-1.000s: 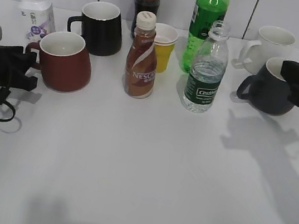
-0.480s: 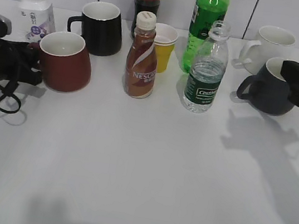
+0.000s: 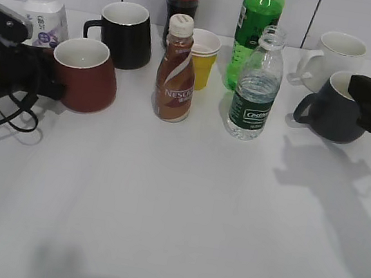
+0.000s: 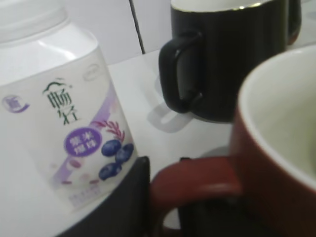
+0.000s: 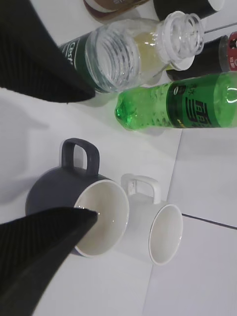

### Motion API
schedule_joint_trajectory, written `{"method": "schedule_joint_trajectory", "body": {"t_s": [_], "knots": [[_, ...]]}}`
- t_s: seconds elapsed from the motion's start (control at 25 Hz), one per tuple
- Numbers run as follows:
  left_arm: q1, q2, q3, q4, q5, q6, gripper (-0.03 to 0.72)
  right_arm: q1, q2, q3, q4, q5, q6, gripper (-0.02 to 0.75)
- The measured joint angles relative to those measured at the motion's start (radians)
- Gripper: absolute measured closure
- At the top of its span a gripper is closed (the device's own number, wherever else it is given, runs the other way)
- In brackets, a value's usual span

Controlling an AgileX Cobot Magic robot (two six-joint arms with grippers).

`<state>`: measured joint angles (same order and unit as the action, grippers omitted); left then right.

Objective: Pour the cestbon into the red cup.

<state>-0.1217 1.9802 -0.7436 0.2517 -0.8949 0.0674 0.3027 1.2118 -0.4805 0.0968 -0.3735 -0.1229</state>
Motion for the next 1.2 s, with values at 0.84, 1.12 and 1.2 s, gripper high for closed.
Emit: {"method": "schedule_joint_trajectory", "body": {"t_s": [0.84, 1.12, 1.2], "knots": [[0.000, -0.231, 0.112, 0.022, 0.066, 0.023, 0.643, 0.001, 0.119, 0.000, -0.607, -0.175, 0.473, 0.188], [-0.013, -0.379, 0.219, -0.001, 0.074, 0.002, 0.643, 0.003, 0.334, -0.002, -0.629, -0.365, 0.513, 0.126], [-0.032, -0.412, 0.226, -0.001, 0.106, -0.030, 0.643, 0.003, 0.392, -0.013, -0.630, -0.411, 0.513, 0.126]]}}
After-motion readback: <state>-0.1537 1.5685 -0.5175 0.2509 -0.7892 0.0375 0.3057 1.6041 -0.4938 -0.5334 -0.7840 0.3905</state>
